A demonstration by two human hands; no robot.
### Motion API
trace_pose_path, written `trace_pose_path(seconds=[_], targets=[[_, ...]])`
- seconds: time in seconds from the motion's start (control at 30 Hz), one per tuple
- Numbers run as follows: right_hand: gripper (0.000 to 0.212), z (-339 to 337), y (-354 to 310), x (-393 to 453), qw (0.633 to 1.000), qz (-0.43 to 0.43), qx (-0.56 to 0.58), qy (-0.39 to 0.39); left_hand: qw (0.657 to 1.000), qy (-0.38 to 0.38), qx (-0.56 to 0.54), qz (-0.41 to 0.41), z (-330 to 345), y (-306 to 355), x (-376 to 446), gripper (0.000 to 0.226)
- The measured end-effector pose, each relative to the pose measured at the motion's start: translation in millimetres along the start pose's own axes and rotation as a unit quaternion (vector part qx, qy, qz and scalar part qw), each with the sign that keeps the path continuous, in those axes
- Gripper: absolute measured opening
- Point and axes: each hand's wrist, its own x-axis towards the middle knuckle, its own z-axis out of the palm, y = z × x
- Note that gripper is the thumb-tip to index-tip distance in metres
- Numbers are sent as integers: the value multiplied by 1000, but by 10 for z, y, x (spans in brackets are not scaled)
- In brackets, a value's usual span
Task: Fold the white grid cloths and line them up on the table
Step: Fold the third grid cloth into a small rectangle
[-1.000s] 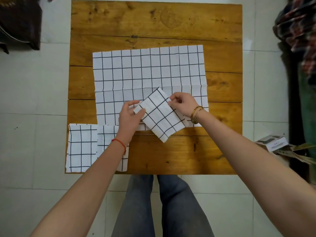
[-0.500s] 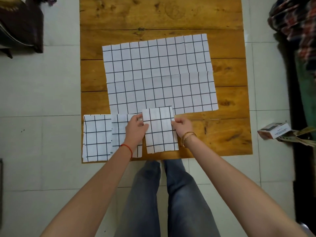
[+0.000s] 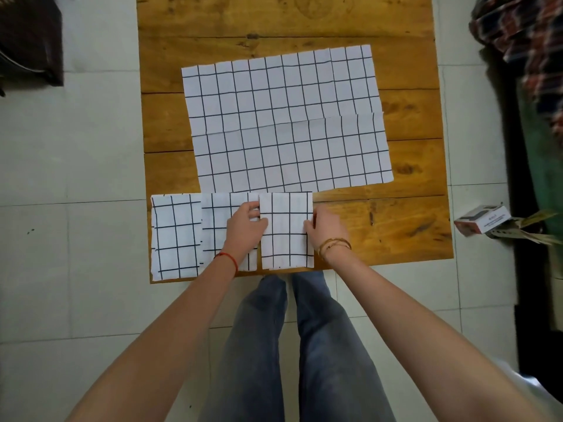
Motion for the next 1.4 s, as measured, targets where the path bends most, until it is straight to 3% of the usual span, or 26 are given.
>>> trace_pose_path(seconds=[0.2, 0.33, 0.4, 0.5, 0.7, 0.97, 1.23, 1.4], targets=[[24, -75, -55, 3, 997, -4, -67, 36, 997, 36, 42, 47, -26, 50, -23, 38], [19, -236, -113, 184, 993, -37, 5, 116, 989, 80, 60, 105, -165, 137, 30, 29], [22, -311, -167, 341, 987, -89, 20, 133, 984, 95, 67, 134, -273, 181, 109, 29], [37, -385, -265, 565, 974, -189, -44, 114, 969, 118, 121, 181, -432, 214, 296, 30], [51, -449, -245, 886, 974, -184, -129, 29, 916, 76, 309, 244, -610, 194, 732, 43], [54, -881, -151, 1463, 975, -174, -132, 29, 883, 45, 386, 264, -705, 456, 1084, 49], [52, -1313, -74, 1909, 974, -155, -141, 83, 822, 0, 487, 294, -614, 709, 1262, 60], [33, -1263, -207, 1709, 958, -227, -83, 155, 813, -4, 484, 324, -367, 757, 1215, 63]])
